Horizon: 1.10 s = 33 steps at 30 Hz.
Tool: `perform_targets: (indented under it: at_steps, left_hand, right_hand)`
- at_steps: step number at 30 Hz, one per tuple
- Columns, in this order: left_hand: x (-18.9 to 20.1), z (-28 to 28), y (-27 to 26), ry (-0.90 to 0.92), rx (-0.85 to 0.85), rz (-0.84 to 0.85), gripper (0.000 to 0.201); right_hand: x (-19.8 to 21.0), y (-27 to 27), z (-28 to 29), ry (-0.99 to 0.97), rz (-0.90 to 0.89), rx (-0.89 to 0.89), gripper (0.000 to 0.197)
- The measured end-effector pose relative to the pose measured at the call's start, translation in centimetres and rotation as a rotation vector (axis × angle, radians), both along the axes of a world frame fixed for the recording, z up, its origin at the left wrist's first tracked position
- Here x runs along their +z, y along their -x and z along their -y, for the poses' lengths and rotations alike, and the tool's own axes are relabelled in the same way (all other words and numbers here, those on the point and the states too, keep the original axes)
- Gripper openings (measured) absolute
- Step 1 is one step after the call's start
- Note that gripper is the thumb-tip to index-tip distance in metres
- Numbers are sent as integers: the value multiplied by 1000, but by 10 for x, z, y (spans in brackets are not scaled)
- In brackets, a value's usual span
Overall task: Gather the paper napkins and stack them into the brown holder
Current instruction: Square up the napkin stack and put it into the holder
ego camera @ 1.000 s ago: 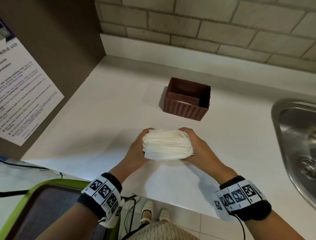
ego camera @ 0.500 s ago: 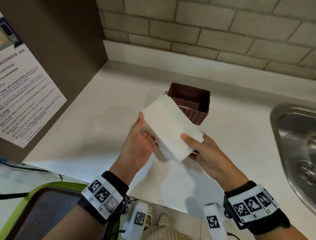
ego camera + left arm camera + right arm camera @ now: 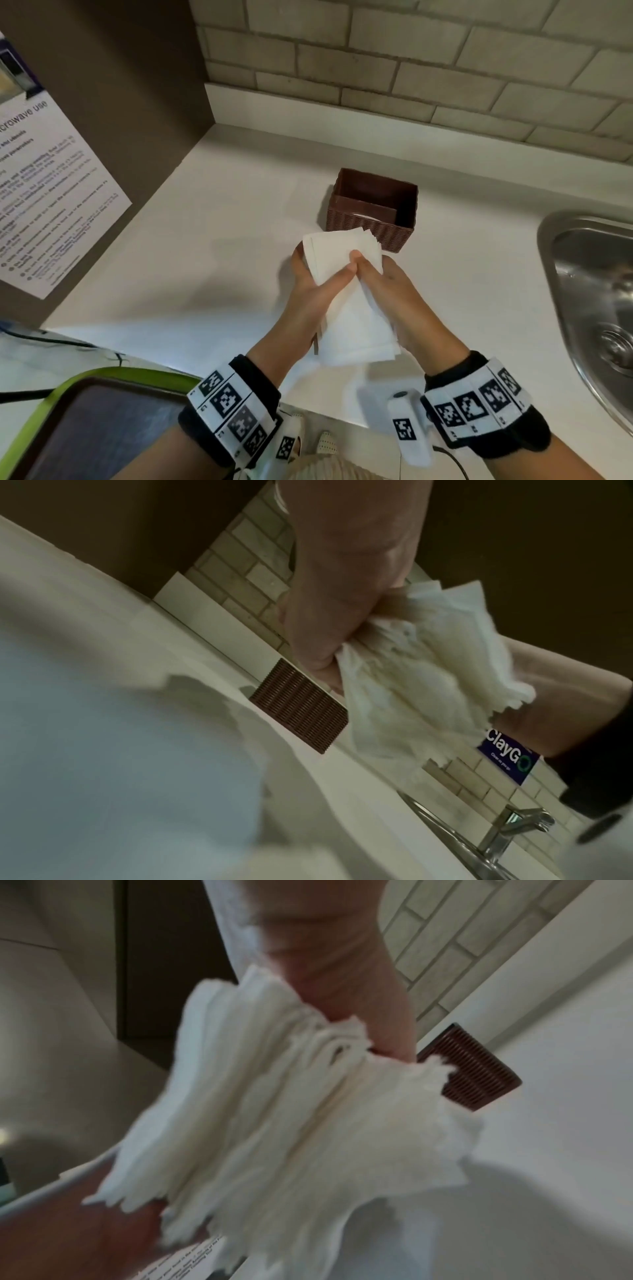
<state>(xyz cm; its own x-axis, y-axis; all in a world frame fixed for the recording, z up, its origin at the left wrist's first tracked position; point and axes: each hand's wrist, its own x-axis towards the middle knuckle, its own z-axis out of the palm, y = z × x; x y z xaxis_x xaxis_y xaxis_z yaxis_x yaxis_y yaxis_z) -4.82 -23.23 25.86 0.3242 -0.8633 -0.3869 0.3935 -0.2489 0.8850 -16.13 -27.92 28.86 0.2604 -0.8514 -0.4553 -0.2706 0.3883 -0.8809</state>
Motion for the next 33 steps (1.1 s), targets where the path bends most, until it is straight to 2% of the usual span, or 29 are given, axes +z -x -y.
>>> perform_targets:
  at_steps: [2, 7, 10, 12, 14, 16, 18, 21, 24, 29, 33]
  left_hand:
    - [3, 0, 2, 9, 40, 21, 66]
    - [6, 8, -5, 1, 183, -32, 70]
    - [11, 15, -13, 16, 153, -75, 74]
    - [15, 20, -20, 35, 135, -88, 78]
    - [17, 25, -24, 33, 126, -61, 63]
    - [16, 29, -22, 46, 141, -5, 41]
    - [15, 32, -19, 85, 239, 12, 32]
    - [18, 34, -14, 142, 419, -57, 27]
    - [20, 33, 0, 138, 486, -136, 34]
    - [27, 35, 4, 137, 601, -300, 56]
    - [31, 36, 5, 123, 542, -272, 56]
  right_hand:
    - [-1, -2, -1, 53, -12, -14, 41]
    - [0, 4, -3, 76, -103, 190, 39]
    - [4, 11, 2, 106, -91, 255, 37]
    - [8, 15, 8, 106, -91, 322, 43]
    - [9, 17, 13, 91, -83, 358, 46]
    - [10, 17, 15, 85, -51, 301, 44]
    - [8, 19, 19, 67, 25, 172, 37]
    - [3, 19, 18, -34, 302, -21, 35]
    - [-3, 10, 10, -8, 493, -133, 38]
    - [-4, -2, 7, 68, 464, -379, 43]
    - [-4, -7, -3, 96, 427, -260, 32]
